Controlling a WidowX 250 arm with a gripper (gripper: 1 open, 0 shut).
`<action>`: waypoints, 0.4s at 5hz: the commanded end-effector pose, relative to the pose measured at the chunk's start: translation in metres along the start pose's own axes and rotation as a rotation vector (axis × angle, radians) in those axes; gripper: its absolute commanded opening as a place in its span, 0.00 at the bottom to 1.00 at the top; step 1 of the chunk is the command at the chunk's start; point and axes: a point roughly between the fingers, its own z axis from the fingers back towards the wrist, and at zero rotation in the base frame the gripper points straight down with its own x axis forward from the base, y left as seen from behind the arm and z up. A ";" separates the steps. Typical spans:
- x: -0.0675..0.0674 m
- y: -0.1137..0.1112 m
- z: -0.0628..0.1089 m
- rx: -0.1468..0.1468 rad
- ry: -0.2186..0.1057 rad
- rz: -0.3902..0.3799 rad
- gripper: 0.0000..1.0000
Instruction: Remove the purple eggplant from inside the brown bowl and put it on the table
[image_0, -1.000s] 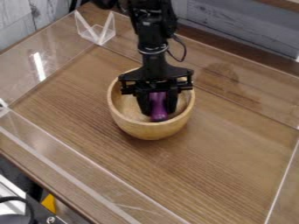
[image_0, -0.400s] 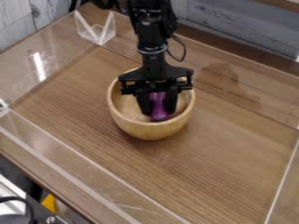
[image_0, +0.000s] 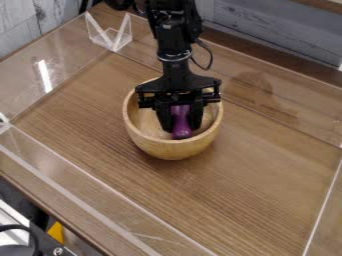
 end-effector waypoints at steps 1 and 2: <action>0.009 -0.009 0.026 -0.048 -0.068 -0.011 0.00; 0.005 -0.014 0.032 -0.059 -0.060 -0.035 0.00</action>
